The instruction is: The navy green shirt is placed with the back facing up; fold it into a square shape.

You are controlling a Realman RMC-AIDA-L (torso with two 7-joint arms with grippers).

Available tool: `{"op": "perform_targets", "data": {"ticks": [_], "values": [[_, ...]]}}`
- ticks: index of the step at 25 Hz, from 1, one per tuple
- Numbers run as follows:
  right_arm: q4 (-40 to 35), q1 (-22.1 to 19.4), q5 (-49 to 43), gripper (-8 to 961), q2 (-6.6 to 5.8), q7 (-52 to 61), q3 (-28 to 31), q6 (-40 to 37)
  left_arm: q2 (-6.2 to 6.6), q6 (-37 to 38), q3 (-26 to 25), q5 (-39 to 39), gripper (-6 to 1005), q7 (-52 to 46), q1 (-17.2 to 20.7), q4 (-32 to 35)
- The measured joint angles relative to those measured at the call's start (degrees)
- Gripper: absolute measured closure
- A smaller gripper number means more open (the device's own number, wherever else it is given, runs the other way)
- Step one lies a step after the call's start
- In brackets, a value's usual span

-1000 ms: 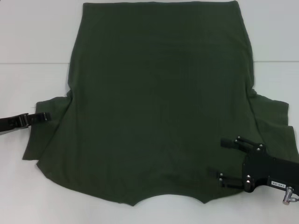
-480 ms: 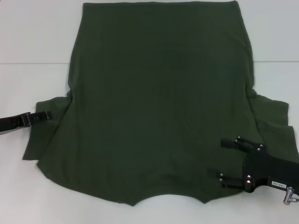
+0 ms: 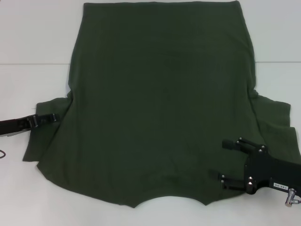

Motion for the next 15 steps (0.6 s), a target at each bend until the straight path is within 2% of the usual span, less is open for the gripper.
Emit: {"op": "perform_targets", "data": {"ticks": [3, 11, 15], "values": [[0.00, 0.00, 0.00, 10, 0.00, 0.02, 0.02, -0.03, 0.00, 0.75, 0.56, 0.00, 90, 0.15, -0.15, 0.15], [-0.26, 0.00, 0.00, 10, 0.00, 0.62, 0.01, -0.18, -0.07, -0.13, 1.25, 0.04, 317, 0.21, -0.16, 0.46], [-0.29, 0.00, 0.00, 10, 0.01, 0.62, 0.00, -0.18, -0.15, -0.80, 1.31, 0.31, 472, 0.22, -0.16, 0.55]]}}
